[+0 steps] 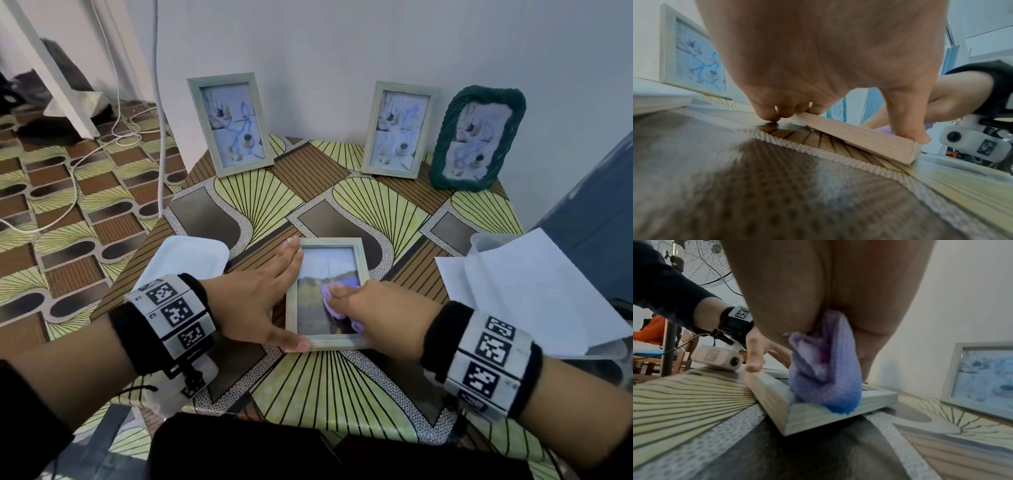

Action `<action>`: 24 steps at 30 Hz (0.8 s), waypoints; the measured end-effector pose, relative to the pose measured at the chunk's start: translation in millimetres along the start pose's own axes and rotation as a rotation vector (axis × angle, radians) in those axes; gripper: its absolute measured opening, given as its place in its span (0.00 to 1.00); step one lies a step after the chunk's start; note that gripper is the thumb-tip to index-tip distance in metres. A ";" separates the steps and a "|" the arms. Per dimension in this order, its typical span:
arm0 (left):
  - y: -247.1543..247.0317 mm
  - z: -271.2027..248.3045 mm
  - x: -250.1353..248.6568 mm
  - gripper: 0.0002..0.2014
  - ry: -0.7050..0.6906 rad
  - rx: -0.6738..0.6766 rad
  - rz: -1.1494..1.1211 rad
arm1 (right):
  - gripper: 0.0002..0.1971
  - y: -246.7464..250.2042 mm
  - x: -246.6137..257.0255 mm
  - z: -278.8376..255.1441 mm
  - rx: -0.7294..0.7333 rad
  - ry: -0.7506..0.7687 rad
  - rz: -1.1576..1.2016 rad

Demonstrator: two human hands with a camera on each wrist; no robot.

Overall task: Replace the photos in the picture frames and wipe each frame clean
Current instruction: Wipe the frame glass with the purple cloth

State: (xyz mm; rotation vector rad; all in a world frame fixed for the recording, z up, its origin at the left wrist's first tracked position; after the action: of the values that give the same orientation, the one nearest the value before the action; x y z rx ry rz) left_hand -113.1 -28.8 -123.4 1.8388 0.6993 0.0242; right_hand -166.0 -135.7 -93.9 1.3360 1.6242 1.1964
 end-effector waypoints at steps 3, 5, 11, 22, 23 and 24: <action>-0.5 1.0 0.4 0.69 -0.005 -0.002 -0.011 | 0.26 2.7 1.6 18.3 0.019 -0.050 -0.046; -0.3 1.5 1.3 0.69 -0.006 -0.012 -0.008 | 0.29 4.4 6.0 29.7 0.023 -0.078 -0.027; 1.9 2.2 4.7 0.69 -0.004 -0.042 0.003 | 0.30 -1.7 9.8 33.1 0.041 -0.108 0.092; 31.7 -2.2 -7.5 0.71 0.000 -0.135 0.081 | 0.24 14.7 -59.3 -17.7 -0.146 -0.234 0.861; 35.9 -2.3 -11.6 0.70 -0.007 -0.145 0.056 | 0.26 7.1 -58.0 -22.0 -0.095 -0.234 0.767; 38.9 -2.1 -17.0 0.69 -0.016 -0.153 0.025 | 0.27 -0.4 -54.7 -25.8 -0.052 -0.215 0.678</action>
State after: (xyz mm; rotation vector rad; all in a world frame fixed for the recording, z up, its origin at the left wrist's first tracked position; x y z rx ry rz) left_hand -110.4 -43.3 -83.5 1.6993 0.6455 0.0775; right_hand -178.1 -194.6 -87.8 1.9863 0.9995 1.3899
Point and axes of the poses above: each hand's wrist, its own z-axis towards the middle knuckle, its own y-axis out of the back of the hand, x = y × z, the point moved 9 cm from there along z, towards the middle knuckle, and after that the axes turned 14 degrees about -y, right-handed, at the moved point
